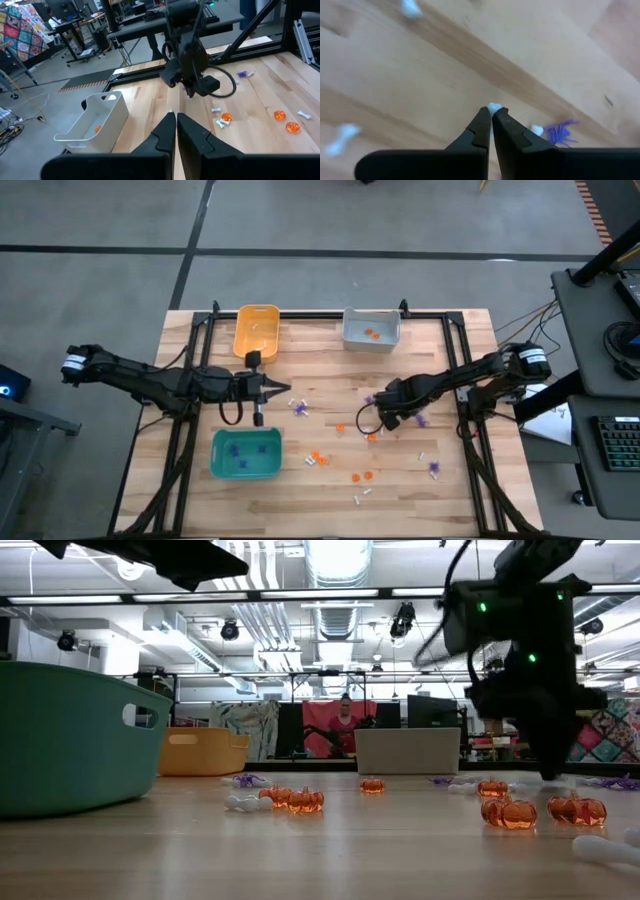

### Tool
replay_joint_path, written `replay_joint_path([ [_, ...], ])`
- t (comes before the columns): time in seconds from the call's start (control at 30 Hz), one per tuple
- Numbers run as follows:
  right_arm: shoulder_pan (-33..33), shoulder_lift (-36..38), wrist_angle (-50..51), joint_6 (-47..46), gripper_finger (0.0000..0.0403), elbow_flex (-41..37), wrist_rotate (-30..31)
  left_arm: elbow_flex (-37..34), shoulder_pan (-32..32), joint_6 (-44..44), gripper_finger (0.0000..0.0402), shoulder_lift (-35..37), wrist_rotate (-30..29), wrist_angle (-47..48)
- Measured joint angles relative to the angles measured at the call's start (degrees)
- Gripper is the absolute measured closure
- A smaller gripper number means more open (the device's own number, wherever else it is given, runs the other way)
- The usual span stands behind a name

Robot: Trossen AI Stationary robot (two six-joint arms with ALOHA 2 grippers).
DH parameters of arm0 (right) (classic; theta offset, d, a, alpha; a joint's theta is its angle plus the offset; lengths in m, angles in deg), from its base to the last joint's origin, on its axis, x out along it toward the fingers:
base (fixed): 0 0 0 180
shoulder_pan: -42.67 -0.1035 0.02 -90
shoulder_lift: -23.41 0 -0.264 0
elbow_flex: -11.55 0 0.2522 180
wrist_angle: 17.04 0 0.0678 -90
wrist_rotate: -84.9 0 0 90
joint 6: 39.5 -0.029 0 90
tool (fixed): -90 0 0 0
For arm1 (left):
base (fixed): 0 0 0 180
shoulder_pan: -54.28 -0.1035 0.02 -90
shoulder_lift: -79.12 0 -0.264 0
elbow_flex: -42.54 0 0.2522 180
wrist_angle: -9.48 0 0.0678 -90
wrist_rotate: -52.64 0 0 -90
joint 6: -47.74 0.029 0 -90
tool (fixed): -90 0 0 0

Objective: Sort Halloween decoration
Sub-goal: Put the white bone toy into the orange bin

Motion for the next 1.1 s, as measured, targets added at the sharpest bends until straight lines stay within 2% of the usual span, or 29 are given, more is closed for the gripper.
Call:
replay_joint_path([
  [0.23, 1.9, 4.1, -2.0, 5.9, 0.0394, 5.1, 4.0, 0.0, 0.0, 0.0, 0.0402, 0.6, 0.0, -0.1],
  [0.37, 4.1, 4.6, -9.9, 13.6, 0.0394, 8.0, 5.9, 0.0, 0.0, 0.0, 0.0402, 1.2, 0.0, -0.4],
  [0.5, 6.9, 3.6, -22.0, 23.0, 0.0394, 10.3, 5.9, 0.0, 0.0, 0.0, 0.0402, 2.5, 0.0, -0.4],
  [0.7, 10.6, -0.8, -34.3, 36.3, 0.0394, 13.5, 5.1, 0.0, 0.0, 0.0, 0.0402, 5.6, -0.1, -0.5],
  [0.87, 13.6, -6.5, -41.9, 44.2, 0.0394, 17.5, 2.1, 0.0, 0.0, 0.0, 0.0402, 8.5, -0.1, -0.5],
  [1.1, 16.8, -17.0, -43.2, 53.9, 0.0394, 28.7, -0.8, 0.0, 0.0, 0.0, 0.0402, 12.4, -0.1, 0.6],
])
